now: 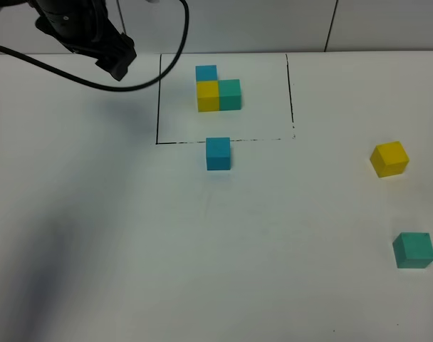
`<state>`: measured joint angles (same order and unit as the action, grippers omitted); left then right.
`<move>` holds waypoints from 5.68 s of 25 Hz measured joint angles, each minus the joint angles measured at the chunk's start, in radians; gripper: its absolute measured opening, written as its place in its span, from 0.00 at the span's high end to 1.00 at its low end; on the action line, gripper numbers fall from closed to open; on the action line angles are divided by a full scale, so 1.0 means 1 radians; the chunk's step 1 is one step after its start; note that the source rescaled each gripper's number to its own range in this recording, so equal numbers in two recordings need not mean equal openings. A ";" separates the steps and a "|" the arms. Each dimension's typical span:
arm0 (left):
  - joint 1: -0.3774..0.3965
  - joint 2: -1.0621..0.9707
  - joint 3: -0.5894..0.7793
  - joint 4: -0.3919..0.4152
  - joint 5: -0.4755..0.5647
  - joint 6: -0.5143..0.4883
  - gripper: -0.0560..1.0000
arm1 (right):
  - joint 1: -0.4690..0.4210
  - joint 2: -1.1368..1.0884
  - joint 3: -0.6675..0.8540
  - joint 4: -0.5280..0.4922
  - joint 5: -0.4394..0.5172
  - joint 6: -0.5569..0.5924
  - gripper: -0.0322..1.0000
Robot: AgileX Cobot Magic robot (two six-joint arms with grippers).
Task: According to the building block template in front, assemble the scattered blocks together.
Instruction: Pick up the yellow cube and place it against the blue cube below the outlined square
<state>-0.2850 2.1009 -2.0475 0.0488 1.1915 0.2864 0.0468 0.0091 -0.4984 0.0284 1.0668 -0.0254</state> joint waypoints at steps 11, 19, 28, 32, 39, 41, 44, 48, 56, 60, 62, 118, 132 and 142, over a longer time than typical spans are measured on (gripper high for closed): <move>0.139 -0.249 0.200 0.053 0.001 -0.045 0.05 | 0.000 0.000 0.000 -0.001 0.000 0.000 0.32; 0.261 -0.541 0.512 0.054 0.001 -0.081 0.08 | 0.000 0.000 0.000 -0.001 0.000 0.000 0.32; 0.263 -1.036 0.841 0.078 -0.032 -0.174 0.08 | 0.000 0.000 0.000 -0.001 0.000 0.000 0.32; 0.263 -1.256 0.973 0.078 -0.077 -0.189 0.08 | 0.000 0.000 0.000 -0.001 0.000 0.000 0.32; 0.263 -1.566 1.176 0.052 -0.098 -0.203 0.08 | 0.000 0.000 0.000 -0.001 0.000 0.000 0.32; 0.263 -1.640 1.231 0.029 -0.103 -0.203 0.08 | 0.000 0.000 0.000 -0.001 0.000 0.000 0.32; 0.263 -1.743 1.301 0.006 -0.113 -0.203 0.08 | 0.000 0.000 0.000 -0.001 0.000 0.000 0.32; 0.263 -1.864 1.390 -0.020 -0.117 -0.203 0.08 | 0.000 0.000 0.000 -0.001 0.000 0.000 0.32; 0.263 -2.033 1.536 -0.049 -0.126 -0.192 0.09 | 0.000 0.000 0.000 -0.001 0.000 0.000 0.32; 0.263 -2.095 1.539 -0.105 -0.130 -0.157 0.09 | 0.000 0.000 0.000 -0.001 0.000 0.000 0.32; 0.263 -2.106 1.540 -0.134 -0.130 -0.130 0.09 | 0.000 0.000 0.000 -0.001 0.000 0.000 0.32; 0.263 -2.107 1.541 -0.106 -0.130 -0.187 0.11 | 0.000 0.000 0.000 -0.001 0.000 0.000 0.32; 0.263 -2.107 1.541 -0.106 -0.130 -0.187 0.11 | 0.000 0.000 0.000 -0.003 0.000 0.017 0.32; 0.263 -2.107 1.541 -0.106 -0.130 -0.187 0.11 | 0.000 0.217 -0.052 -0.007 0.066 0.116 0.24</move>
<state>-0.0220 -0.0058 -0.5066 -0.0568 1.0616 0.0998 0.0468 0.2261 -0.5509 0.0215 1.1323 0.0905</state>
